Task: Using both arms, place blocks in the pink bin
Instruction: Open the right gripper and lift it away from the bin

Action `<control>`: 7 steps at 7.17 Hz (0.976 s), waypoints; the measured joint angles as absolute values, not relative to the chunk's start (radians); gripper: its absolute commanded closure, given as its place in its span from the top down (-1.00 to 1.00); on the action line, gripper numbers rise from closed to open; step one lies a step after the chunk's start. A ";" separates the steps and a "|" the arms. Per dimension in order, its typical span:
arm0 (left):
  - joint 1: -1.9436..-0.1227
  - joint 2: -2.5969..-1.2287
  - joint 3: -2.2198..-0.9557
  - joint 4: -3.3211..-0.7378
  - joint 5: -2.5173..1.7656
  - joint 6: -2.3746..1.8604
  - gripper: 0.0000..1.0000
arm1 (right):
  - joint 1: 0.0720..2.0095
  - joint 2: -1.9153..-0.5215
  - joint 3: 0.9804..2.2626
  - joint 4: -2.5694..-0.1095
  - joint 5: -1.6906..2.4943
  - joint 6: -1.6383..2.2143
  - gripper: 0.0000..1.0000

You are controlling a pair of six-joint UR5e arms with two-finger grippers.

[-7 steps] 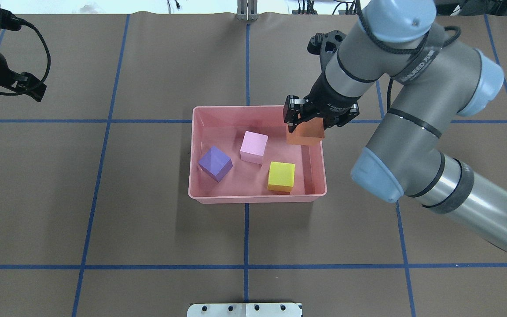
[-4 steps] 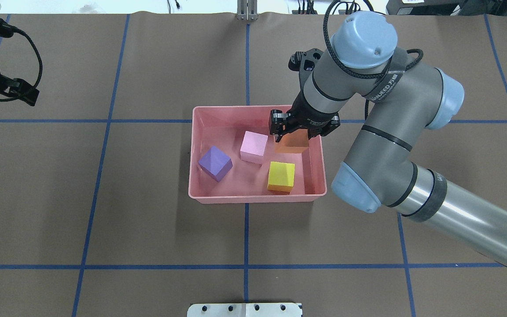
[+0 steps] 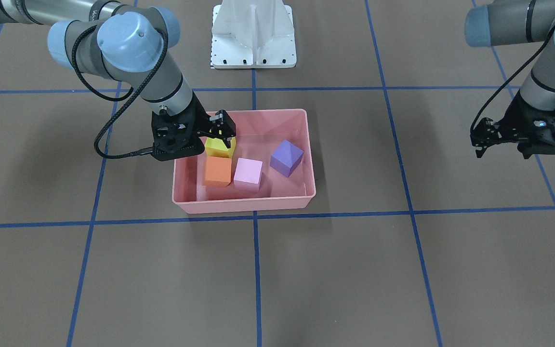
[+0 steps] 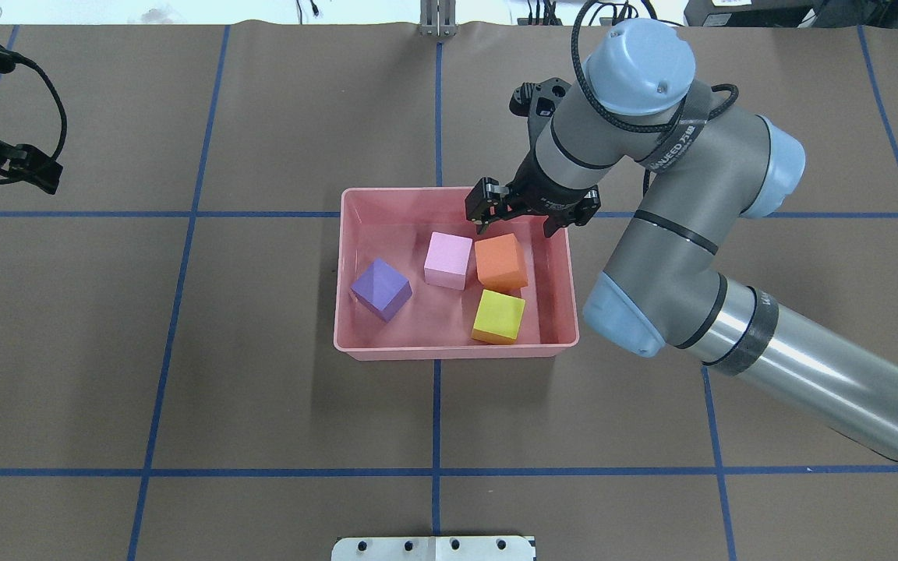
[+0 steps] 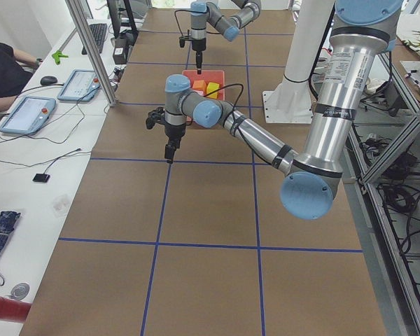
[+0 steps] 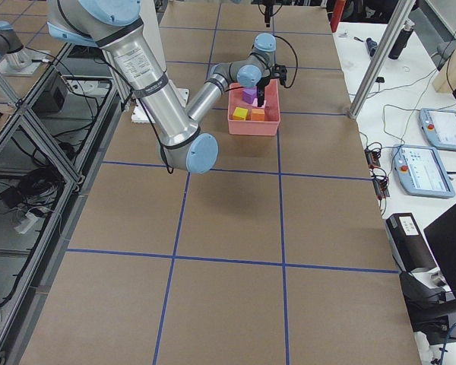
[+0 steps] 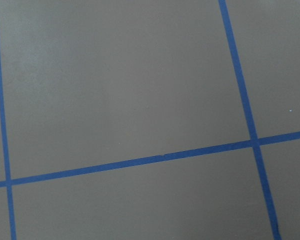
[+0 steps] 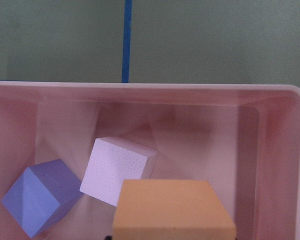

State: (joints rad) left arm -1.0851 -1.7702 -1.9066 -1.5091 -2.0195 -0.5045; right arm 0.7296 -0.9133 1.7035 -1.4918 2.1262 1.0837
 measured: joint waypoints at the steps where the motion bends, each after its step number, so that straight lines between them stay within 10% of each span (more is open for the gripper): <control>1: -1.109 -1.760 -1.899 -1.527 -2.020 -0.513 1.00 | 0.774 -0.932 1.719 -1.502 2.132 1.068 0.99; 7: -1.492 -1.751 -1.687 -1.480 -2.254 0.005 1.00 | 1.229 -1.259 1.802 -1.713 2.290 0.308 0.99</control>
State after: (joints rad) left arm -1.4916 -1.7509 -1.6871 -1.4800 -2.2539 0.0045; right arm 1.2290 -1.2595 1.8016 -1.7130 2.2903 0.3081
